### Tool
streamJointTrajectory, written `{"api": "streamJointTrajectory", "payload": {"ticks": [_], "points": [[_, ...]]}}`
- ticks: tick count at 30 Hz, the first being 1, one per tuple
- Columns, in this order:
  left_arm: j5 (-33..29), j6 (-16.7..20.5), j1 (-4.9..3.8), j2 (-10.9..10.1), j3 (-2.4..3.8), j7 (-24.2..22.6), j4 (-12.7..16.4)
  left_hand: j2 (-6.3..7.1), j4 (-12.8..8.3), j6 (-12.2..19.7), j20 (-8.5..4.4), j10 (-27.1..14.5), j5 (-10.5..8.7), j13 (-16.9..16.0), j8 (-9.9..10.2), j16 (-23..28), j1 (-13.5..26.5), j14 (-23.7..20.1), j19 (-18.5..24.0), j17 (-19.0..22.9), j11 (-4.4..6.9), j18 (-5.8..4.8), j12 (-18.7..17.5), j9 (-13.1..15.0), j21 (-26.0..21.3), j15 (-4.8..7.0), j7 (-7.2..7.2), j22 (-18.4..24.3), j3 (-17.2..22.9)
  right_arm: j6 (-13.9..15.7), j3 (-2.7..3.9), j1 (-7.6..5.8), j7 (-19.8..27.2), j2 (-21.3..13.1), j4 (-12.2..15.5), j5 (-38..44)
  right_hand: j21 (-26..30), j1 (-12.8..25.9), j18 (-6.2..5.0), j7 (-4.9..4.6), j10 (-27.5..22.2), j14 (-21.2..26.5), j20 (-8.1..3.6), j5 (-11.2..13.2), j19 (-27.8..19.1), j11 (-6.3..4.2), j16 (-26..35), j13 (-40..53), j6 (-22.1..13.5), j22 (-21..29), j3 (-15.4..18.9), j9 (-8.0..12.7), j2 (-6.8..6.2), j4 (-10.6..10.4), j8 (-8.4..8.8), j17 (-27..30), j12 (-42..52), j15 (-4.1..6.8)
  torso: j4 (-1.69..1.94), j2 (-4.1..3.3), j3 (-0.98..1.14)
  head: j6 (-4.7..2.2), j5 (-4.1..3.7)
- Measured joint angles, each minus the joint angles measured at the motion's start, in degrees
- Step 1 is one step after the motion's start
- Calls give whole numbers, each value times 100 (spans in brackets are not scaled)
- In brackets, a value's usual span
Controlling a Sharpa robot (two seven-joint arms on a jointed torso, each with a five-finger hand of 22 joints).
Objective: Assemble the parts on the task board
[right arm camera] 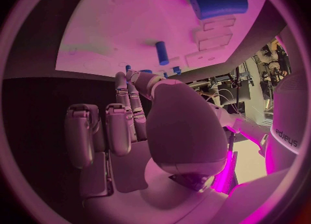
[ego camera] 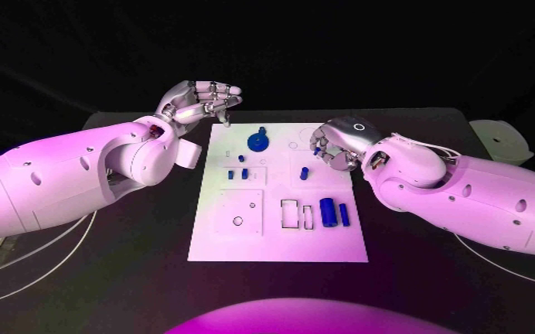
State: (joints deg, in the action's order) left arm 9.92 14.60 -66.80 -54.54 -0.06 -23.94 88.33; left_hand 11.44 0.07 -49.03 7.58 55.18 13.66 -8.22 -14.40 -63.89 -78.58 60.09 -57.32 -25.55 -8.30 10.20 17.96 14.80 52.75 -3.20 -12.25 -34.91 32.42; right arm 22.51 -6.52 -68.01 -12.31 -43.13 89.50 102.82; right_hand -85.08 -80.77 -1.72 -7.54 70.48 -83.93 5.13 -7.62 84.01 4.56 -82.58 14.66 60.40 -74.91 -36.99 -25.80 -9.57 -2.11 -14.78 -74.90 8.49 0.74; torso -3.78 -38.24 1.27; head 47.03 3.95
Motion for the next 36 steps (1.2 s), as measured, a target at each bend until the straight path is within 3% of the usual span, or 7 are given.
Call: {"api": "streamJointTrajectory", "payload": {"ticks": [6, 13, 19, 22, 36], "points": [[0, -1, 0, 17, 0, 11, -37, 0, 0, 12, 0, 0, 0, 2, 0, 0, 0, 0, 0, 5, 0, 0, 0, 0, 0, 0, -12, 0, 0, 73, 12, 6, -2, 5, 584, -71, 0, 0, 0, 20, 21, 0, 0, 0, 0, -17, 0, 0, 19, 0, 0, 0, 0, 0, 1, 0, 0, 0, -7, 3, 5, 4, 115], [0, -3, 0, 74, 0, 19, -80, 0, 0, 21, 0, 0, 0, 5, 0, 0, 0, -21, 0, 5, 0, 0, 5, -1, 0, -21, -20, 0, 0, 96, 1, 71, 18, 308, 853, -145, 0, 0, 0, 25, 77, -21, 0, 0, 0, -38, 0, 0, 18, 1, 0, 0, -1, 0, 7, -5, 1, 20, 3, 3, 5, 54, 303], [0, -5, 1, 118, -1, 26, -98, 0, -16, 21, 20, -20, 0, 5, 0, 0, 0, -21, 20, 12, -21, 0, 24, -6, 0, -21, -21, 5, -16, 83, -40, 194, 61, 570, 834, -204, 0, 0, 0, 33, 78, -21, 0, 1, 0, -37, 0, -1, 11, 1, 0, -8, -1, 0, 18, -5, 1, 20, 3, 1, -1, 86, 451], [0, -5, 1, 132, -1, 27, -100, 0, -15, 21, 20, -20, 0, 5, 0, 0, 0, -21, 20, 12, -21, 0, 24, -6, 0, -21, -20, 5, -15, 74, -63, 259, 81, 668, 800, -224, 0, 0, 0, 33, 79, -21, 0, 1, 0, -37, 0, -1, 10, 1, 0, -8, -1, 0, 23, -4, 1, 20, 3, -2, -1, 105, 488], [2, -1, 0, 181, -2, 22, -107, 0, -15, 21, 20, -20, 0, 4, 0, 0, 0, -21, 20, 11, -21, 0, 23, -5, 0, -21, -20, 5, -15, -14, -125, 509, 155, 1052, 424, -256, 0, 1, 0, 20, 112, -20, 1, 12, 0, -84, 0, -3, 23, -3, 17, -6, -1, 15, 2, -3, -12, 20, 9, -8, -1, 218, 567]]}}
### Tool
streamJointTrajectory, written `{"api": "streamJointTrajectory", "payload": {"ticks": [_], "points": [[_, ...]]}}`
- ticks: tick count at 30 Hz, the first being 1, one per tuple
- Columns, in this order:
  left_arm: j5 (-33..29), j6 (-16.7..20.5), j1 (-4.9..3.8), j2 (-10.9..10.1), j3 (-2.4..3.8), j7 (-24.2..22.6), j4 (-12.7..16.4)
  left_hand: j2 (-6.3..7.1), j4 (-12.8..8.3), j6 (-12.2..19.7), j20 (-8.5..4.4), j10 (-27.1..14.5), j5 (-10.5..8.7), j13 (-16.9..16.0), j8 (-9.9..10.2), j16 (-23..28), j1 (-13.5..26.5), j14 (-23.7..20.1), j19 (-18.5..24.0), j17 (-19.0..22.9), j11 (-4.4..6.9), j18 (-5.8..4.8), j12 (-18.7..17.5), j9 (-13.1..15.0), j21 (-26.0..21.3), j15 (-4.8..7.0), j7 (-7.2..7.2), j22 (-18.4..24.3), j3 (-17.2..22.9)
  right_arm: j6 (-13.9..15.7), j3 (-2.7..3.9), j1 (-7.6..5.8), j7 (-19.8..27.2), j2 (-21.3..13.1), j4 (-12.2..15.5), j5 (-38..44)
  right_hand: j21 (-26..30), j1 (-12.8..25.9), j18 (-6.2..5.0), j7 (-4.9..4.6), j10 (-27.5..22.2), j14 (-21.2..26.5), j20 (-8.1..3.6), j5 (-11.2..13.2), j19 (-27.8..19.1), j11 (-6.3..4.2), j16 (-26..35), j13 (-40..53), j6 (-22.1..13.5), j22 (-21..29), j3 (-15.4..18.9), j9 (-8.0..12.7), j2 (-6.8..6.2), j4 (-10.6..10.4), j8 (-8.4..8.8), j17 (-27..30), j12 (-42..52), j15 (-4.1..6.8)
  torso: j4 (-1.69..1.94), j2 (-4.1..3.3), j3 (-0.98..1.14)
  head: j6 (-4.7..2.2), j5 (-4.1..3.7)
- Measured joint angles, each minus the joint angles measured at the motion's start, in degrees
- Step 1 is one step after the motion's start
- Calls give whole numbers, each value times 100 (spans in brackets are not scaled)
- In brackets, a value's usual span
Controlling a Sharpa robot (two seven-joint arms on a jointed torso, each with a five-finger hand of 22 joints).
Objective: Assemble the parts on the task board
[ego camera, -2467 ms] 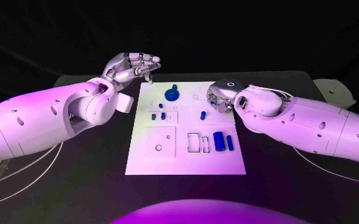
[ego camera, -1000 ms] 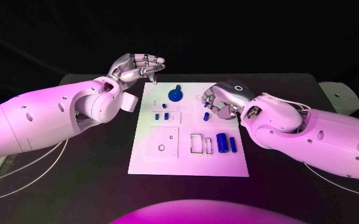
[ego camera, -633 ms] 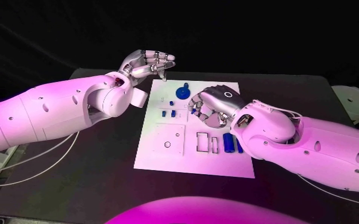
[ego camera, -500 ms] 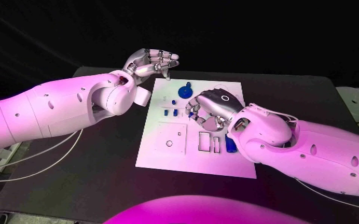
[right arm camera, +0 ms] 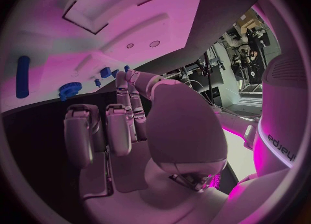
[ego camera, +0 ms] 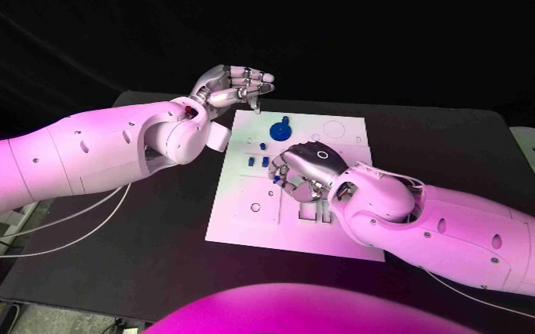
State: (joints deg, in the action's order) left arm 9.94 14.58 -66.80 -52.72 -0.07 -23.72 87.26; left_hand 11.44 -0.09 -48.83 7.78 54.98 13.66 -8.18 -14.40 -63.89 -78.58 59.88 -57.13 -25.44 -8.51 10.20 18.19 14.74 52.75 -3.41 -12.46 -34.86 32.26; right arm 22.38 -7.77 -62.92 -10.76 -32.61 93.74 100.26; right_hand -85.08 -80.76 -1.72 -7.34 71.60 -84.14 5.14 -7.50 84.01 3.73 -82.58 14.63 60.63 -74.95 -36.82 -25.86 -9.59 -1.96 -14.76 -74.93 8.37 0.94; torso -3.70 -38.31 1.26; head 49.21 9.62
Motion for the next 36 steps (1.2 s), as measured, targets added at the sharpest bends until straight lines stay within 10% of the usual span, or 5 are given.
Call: {"api": "streamJointTrajectory", "payload": {"ticks": [36], "points": [[3, -6, -1, 51, 0, 12, -24, 0, -16, 0, 0, -20, 0, -1, 0, 0, 0, 0, 0, 6, 21, 0, 0, 1, 0, 0, 0, -1, -16, -153, -39, 225, 64, 230, -304, 9, 0, 55, 0, -1, 19, 0, 0, -4, 0, -6, 0, 1, -1, 3, 1, -4, 6, 0, 19, 2, -1, 0, -1, 3, 2, 79, 57]]}}
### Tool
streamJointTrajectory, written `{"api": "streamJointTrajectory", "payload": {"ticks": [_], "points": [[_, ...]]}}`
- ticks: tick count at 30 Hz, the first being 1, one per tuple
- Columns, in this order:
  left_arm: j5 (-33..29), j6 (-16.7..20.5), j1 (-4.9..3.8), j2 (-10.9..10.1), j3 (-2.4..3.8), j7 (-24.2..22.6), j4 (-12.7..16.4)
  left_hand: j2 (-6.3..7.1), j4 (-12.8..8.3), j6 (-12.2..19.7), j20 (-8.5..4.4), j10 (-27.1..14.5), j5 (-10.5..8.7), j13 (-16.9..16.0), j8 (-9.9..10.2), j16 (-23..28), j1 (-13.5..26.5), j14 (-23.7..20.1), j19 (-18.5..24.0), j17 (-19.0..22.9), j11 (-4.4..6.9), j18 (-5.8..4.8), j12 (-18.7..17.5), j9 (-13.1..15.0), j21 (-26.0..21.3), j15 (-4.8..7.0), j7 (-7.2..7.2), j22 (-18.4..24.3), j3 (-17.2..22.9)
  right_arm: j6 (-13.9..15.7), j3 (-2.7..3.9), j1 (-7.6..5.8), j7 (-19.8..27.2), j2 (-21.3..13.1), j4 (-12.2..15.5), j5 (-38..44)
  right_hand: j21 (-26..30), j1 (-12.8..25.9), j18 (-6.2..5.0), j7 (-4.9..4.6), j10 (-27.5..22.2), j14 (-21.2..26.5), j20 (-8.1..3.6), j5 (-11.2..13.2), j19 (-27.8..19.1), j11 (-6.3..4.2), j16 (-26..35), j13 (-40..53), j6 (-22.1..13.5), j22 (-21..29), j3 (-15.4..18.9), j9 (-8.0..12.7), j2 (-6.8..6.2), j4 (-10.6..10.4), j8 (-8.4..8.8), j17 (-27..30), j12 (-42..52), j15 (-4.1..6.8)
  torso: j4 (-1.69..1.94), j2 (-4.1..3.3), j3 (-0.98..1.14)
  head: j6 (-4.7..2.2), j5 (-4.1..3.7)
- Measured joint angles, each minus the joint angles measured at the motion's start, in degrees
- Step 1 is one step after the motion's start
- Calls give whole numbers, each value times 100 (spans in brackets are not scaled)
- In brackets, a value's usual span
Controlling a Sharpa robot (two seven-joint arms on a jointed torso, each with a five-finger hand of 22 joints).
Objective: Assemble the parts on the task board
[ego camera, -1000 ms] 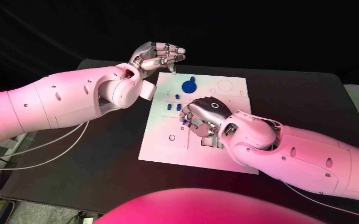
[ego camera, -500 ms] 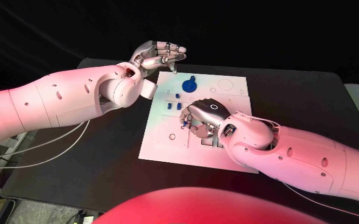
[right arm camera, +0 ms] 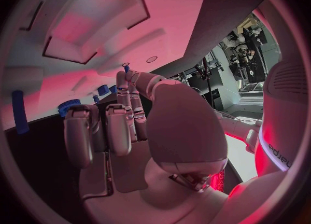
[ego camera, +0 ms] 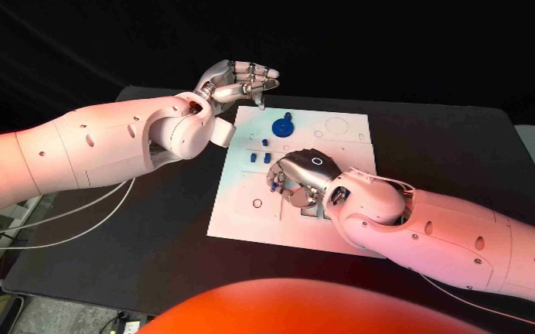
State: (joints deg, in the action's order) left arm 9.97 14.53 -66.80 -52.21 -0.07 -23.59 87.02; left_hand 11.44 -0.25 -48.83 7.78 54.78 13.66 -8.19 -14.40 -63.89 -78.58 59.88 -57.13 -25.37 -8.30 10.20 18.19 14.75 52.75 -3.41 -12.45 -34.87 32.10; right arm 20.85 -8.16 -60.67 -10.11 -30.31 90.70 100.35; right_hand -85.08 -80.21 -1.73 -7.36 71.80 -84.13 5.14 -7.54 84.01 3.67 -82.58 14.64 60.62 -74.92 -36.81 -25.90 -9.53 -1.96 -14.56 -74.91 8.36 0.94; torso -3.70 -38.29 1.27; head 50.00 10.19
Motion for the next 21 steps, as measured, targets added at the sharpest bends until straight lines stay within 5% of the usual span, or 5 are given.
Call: {"api": "streamJointTrajectory", "payload": {"ticks": [21], "points": [[0, -4, 0, 21, 0, 16, -6, 0, 0, 0, 0, -21, 22, 4, 0, 0, 0, 0, 0, 8, -22, 0, 27, -6, 0, 0, 0, 0, 0, -29, -19, 35, 15, 141, -193, 0, 0, 21, 0, 1, 9, 0, 0, 1, 0, -11, 0, 17, -2, 1, -2, -24, -22, 33, -19, 1, -22, 0, 2, 0, -1, 1, -31]]}}
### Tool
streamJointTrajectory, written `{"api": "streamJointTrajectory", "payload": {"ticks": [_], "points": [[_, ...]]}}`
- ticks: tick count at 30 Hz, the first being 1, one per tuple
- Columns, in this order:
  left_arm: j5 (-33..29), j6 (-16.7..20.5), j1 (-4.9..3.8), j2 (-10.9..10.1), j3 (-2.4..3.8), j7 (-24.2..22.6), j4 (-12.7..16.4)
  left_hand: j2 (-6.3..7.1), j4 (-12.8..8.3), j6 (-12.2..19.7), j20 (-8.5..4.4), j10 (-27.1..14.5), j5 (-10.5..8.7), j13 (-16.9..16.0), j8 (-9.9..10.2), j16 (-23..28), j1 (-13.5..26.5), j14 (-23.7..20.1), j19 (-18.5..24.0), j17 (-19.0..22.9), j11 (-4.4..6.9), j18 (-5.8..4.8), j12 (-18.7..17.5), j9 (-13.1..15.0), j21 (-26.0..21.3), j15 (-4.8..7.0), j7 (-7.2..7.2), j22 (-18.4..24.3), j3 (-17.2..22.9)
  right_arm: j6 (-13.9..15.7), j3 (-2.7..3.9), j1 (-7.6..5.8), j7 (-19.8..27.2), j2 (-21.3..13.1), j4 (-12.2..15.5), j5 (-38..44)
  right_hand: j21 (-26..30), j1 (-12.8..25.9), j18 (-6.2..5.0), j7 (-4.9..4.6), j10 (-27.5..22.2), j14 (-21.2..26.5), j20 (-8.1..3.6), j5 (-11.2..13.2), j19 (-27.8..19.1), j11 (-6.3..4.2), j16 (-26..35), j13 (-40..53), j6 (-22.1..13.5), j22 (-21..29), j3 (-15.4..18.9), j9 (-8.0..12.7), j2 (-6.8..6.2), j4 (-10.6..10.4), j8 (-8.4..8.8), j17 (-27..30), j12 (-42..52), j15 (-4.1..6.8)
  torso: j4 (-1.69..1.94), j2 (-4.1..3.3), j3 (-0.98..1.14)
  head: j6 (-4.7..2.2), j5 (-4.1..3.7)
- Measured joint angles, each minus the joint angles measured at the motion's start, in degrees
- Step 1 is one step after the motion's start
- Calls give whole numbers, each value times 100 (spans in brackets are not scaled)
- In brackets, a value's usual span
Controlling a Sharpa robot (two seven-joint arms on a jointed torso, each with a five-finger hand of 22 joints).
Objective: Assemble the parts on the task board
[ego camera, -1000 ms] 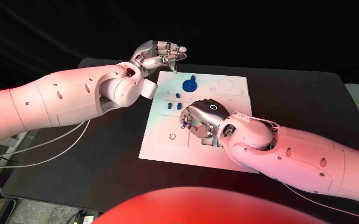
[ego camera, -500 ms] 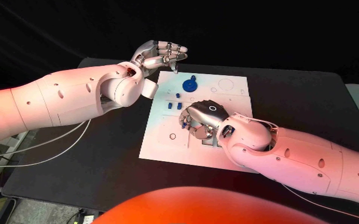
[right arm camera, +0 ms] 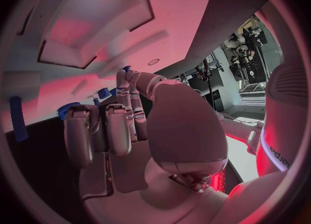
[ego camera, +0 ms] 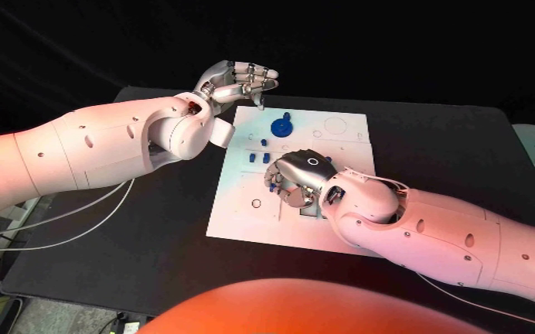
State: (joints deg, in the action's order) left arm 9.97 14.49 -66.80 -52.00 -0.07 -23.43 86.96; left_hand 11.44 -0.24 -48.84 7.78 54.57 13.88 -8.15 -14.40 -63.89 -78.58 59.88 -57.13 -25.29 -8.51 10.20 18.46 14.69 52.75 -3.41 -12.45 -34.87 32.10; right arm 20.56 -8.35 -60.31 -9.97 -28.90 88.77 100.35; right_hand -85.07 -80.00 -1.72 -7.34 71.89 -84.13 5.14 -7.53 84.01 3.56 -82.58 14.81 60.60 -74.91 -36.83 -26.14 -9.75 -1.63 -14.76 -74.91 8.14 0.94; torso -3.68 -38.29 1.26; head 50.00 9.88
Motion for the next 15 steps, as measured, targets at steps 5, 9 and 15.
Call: {"api": "streamJointTrajectory", "payload": {"ticks": [5, 9, 15], "points": [[0, -1, 0, 1, 0, 3, 0, 0, 0, 0, 0, 0, 0, 0, 0, 0, 0, 0, 0, 0, 0, 0, 0, 0, 0, 0, 0, 0, 0, -29, -2, 3, -1, 22, -25, 2, 0, 0, 0, 1, 9, 0, 0, 1, 0, -9, 0, -1, -1, 0, 0, 1, 0, 0, 5, 0, 0, 0, -1, 0, -3, 1, 7], [0, -2, 0, 1, 0, 6, -1, 0, 0, 0, 0, 0, 0, 0, 0, 0, 0, 0, 0, 0, 0, 0, 0, 0, 0, 0, 0, 0, 0, -66, -7, 4, -2, 32, -28, 4, 0, 0, 0, 1, 9, 0, 0, 2, 0, -9, 0, -1, -1, 1, 0, 8, 0, 0, 7, 0, 0, 0, -4, 0, -3, 1, 16], [1, -2, 0, 1, 0, 10, -2, 0, 0, 34, 0, 0, 0, 0, 0, 0, 0, -20, 0, 4, 0, 0, 0, 1, 0, -20, 7, 0, 0, -127, -6, 1, -7, 47, -37, 5, 13, 18, 0, 10, 10, 0, 0, 3, 0, -9, 0, 1, -11, 0, 0, 11, 17, 0, 22, 0, -34, 0, -7, 2, -3, 1, 18]]}}
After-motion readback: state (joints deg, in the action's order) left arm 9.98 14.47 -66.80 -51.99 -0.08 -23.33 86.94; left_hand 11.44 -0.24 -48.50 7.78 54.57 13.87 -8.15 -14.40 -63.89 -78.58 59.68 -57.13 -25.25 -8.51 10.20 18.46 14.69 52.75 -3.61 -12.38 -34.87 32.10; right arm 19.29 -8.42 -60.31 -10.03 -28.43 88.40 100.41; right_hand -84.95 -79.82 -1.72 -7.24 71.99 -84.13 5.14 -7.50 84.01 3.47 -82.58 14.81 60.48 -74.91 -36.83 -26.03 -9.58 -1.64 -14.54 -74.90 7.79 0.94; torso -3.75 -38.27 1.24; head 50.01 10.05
